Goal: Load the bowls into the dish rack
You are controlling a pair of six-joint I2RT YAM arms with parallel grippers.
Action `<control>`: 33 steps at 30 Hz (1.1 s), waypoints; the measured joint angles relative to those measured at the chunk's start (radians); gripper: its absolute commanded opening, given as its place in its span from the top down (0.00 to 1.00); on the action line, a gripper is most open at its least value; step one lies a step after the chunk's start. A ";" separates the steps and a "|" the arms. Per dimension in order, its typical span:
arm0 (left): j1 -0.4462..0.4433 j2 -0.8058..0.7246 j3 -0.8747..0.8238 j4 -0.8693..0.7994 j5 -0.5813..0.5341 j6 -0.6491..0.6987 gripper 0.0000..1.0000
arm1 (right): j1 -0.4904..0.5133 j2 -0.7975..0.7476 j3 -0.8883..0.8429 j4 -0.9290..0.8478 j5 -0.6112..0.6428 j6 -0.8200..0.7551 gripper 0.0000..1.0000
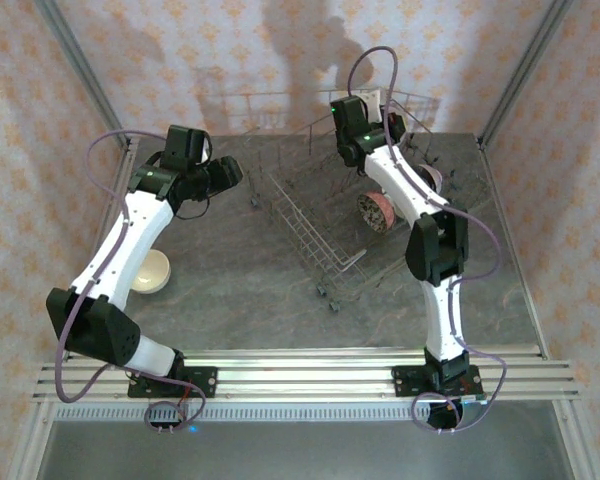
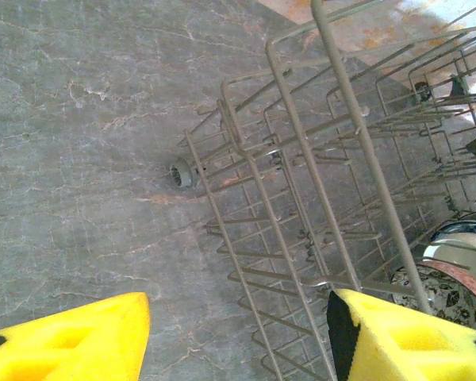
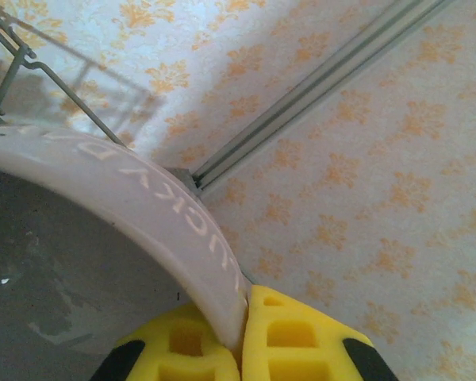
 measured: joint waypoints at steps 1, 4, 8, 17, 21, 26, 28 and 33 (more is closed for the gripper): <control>0.000 0.003 0.001 0.000 0.000 0.000 0.38 | -0.005 0.013 0.008 0.013 -0.004 -0.011 1.00; 0.000 0.016 0.003 0.000 0.000 0.000 0.38 | -0.024 0.044 0.022 0.058 -0.025 -0.047 1.00; 0.000 0.039 0.013 0.000 0.000 0.023 0.38 | -0.045 0.074 0.051 0.105 -0.035 -0.092 1.00; 0.000 0.123 0.082 -0.003 0.008 0.067 0.38 | -0.080 0.137 0.092 0.221 -0.041 -0.200 1.00; 0.000 0.140 0.096 -0.010 0.026 0.087 0.37 | -0.082 0.167 0.092 0.291 -0.047 -0.268 1.00; 0.000 0.140 0.107 -0.023 0.036 0.110 0.37 | -0.082 0.185 0.084 0.349 -0.068 -0.343 1.00; 0.000 0.140 0.111 -0.030 0.040 0.117 0.37 | -0.082 0.186 0.080 0.374 -0.073 -0.372 1.00; 0.000 0.140 0.112 -0.039 0.053 0.132 0.37 | -0.085 0.186 0.058 0.444 -0.081 -0.437 1.00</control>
